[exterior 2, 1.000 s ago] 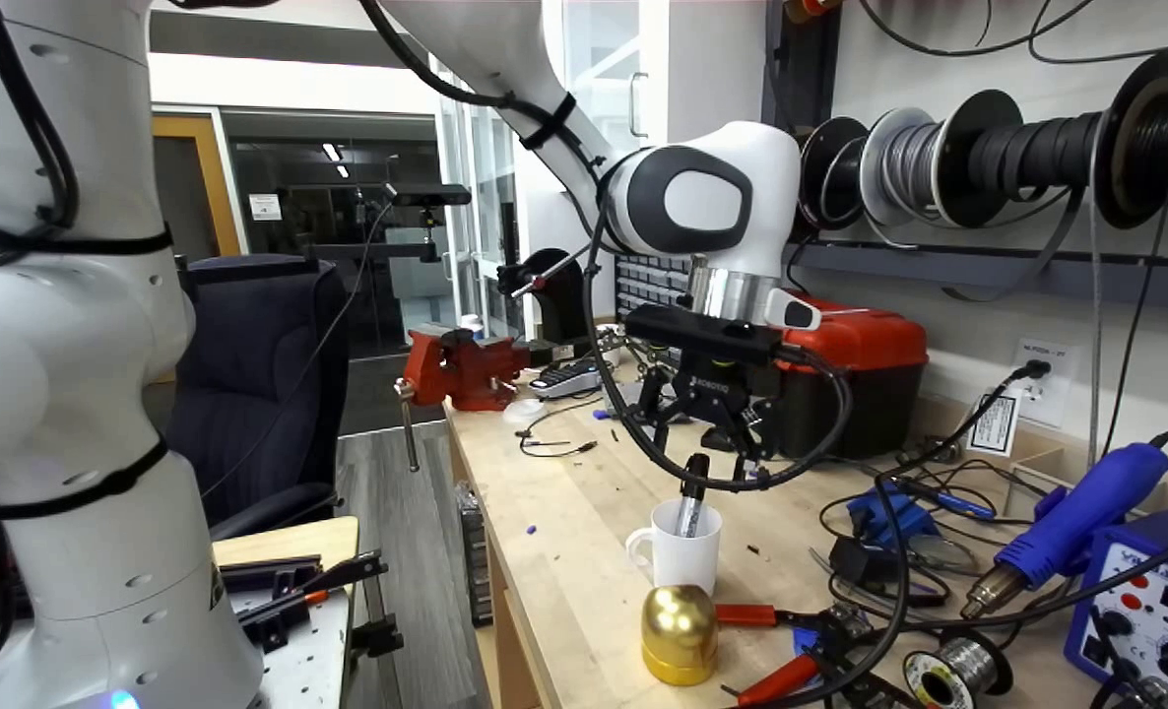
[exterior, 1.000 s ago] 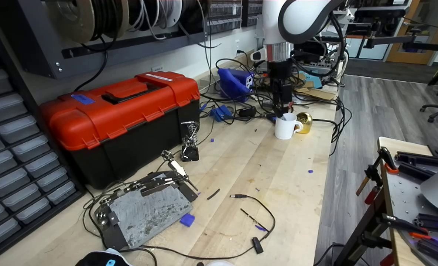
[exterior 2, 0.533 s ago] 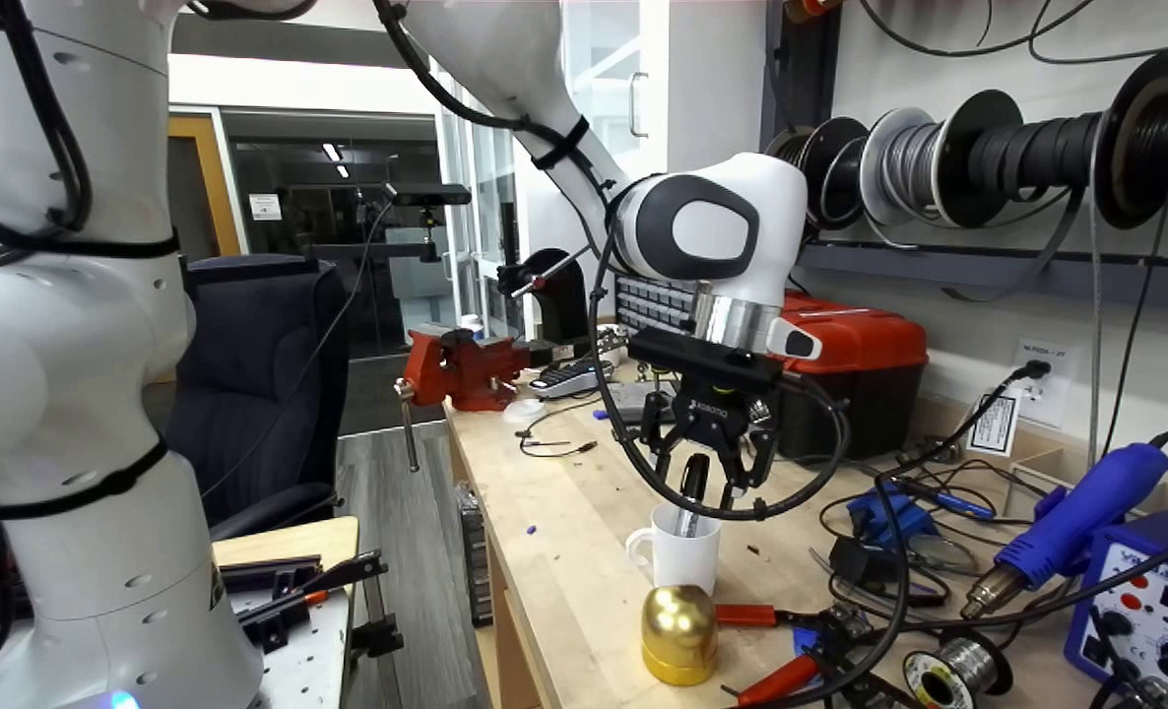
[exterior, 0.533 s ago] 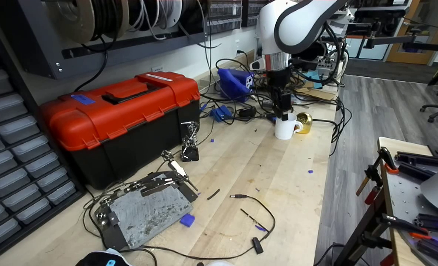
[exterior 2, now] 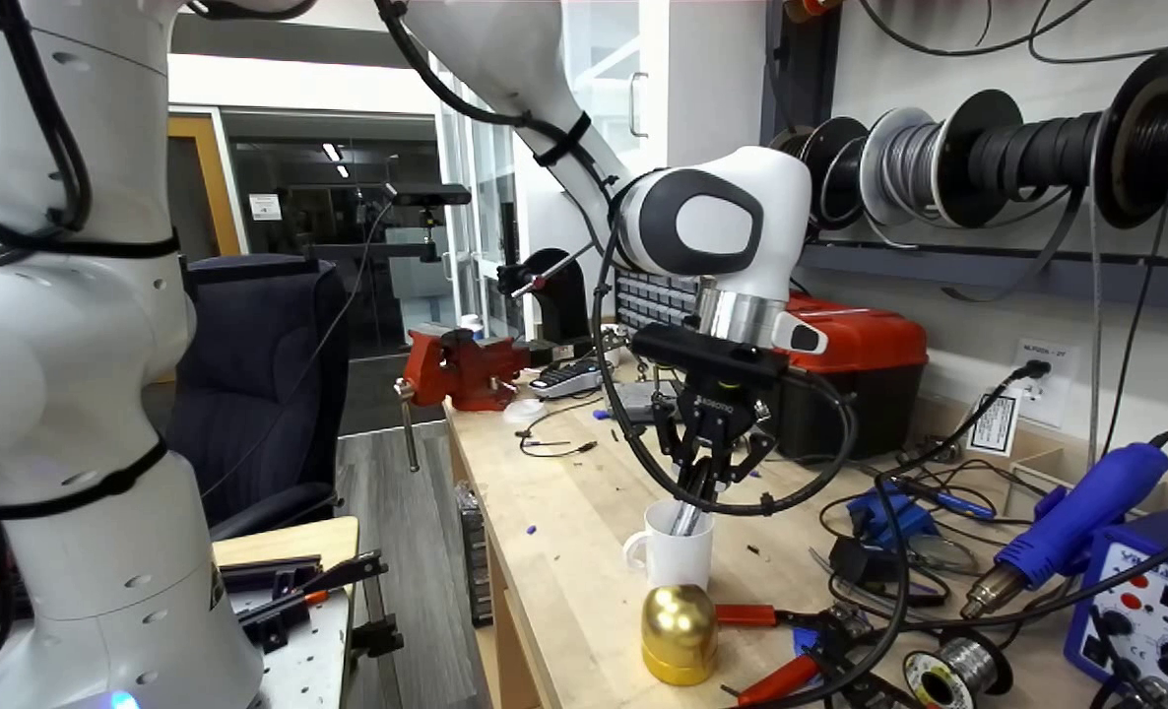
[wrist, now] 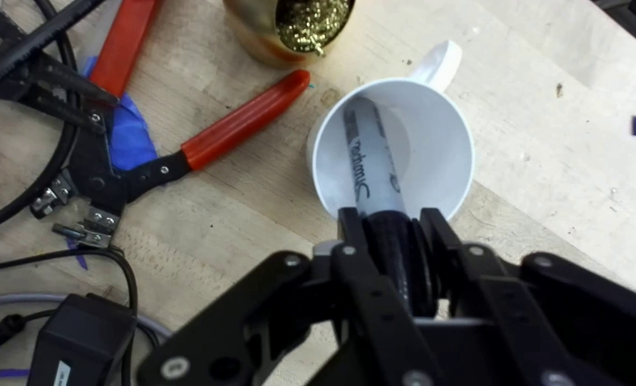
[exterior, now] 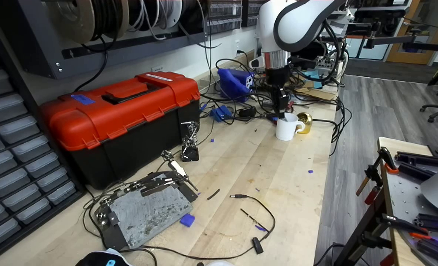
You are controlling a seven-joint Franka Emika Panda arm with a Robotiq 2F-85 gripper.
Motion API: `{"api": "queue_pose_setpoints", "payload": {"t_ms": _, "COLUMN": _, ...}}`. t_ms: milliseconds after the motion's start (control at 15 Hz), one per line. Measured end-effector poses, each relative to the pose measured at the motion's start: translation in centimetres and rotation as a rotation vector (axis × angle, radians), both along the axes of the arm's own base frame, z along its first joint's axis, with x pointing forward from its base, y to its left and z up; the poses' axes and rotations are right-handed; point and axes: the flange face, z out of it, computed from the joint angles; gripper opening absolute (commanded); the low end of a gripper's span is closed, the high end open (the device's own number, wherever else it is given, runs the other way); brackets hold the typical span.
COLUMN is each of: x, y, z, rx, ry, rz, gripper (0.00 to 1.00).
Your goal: Pick up the pen from the white cup and put it on the table.
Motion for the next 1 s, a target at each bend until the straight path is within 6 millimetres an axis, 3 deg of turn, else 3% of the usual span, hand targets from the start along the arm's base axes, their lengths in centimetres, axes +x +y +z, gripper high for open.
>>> {"api": "queue_pose_setpoints", "payload": {"t_ms": 67, "x": 0.0, "y": 0.0, "z": 0.0, "rx": 0.0, "ry": -0.001, "rz": 0.0, "gripper": 0.04}}
{"api": "queue_pose_setpoints", "payload": {"t_ms": 600, "x": -0.1, "y": 0.0, "z": 0.3, "rx": -0.004, "ry": -0.005, "rz": -0.013, "gripper": 0.04}}
{"api": "queue_pose_setpoints", "payload": {"t_ms": 1000, "x": -1.6, "y": 0.1, "z": 3.4, "rx": -0.027, "ry": -0.051, "rz": -0.063, "gripper": 0.04}}
